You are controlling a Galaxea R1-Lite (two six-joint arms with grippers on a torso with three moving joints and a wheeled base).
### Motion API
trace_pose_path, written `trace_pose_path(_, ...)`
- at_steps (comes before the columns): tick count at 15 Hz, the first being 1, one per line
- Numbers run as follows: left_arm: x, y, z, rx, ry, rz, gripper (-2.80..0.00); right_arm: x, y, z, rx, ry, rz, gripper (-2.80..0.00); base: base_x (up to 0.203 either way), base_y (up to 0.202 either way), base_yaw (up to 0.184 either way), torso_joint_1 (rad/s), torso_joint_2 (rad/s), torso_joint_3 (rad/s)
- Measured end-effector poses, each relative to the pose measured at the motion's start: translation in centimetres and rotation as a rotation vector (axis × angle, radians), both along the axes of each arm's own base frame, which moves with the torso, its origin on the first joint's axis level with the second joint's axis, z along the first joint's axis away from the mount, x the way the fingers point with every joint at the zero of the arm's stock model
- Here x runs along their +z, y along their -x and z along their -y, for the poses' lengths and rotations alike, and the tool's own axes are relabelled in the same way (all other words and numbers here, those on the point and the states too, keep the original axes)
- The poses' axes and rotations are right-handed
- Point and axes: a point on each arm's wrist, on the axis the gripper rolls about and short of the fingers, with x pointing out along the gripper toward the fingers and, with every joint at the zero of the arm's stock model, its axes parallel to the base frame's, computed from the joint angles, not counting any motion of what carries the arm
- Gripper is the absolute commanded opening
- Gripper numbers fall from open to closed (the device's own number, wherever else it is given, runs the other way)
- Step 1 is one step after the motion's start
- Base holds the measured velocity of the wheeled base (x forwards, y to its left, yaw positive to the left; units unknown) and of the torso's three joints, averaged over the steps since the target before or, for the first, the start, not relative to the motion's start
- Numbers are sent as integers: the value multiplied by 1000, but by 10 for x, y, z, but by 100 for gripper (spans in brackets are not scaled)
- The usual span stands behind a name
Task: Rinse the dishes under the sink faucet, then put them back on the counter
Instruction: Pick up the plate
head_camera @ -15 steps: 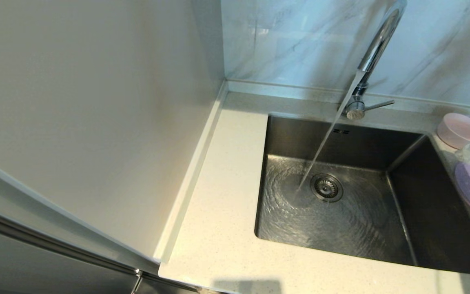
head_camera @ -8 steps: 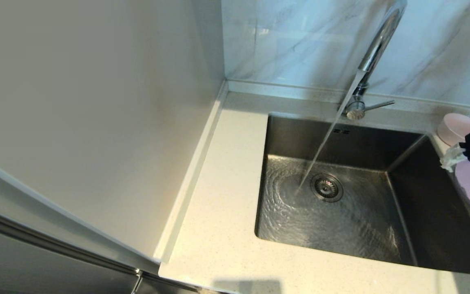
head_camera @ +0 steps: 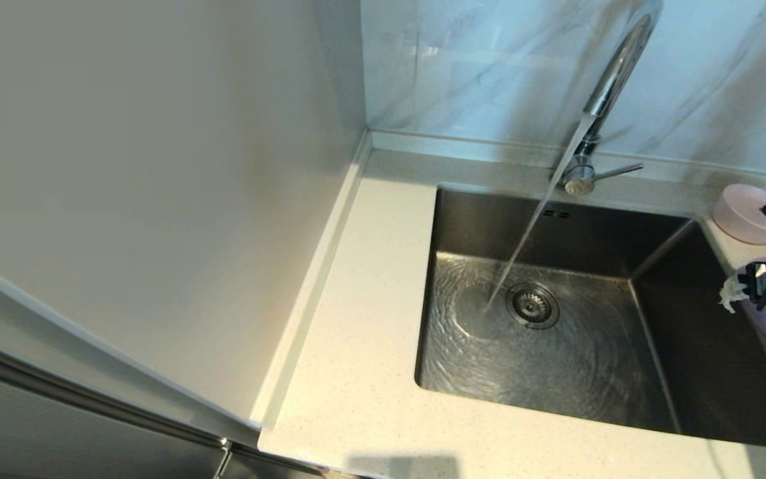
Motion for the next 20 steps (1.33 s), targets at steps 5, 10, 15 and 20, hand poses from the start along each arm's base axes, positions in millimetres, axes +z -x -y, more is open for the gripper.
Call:
trace_pose_path(5, 0, 0, 0, 0, 0, 0, -280, -13, -6, 5, 14, 12, -34, -280, 0, 0, 0, 0, 0, 0)
trace_pose_path(10, 0, 0, 0, 0, 0, 0, -280, -19, -6, 4, 43, 12, -64, -280, 0, 0, 0, 0, 0, 0)
trace_pose_path(15, 0, 0, 0, -2, 0, 0, -280, -21, -2, 0, 130, -2, -63, -280, 0, 0, 0, 0, 0, 0)
trace_pose_path(20, 0, 0, 0, 0, 0, 0, -280, 5, -9, -22, 316, 61, 140, -280, 0, 0, 0, 0, 0, 0)
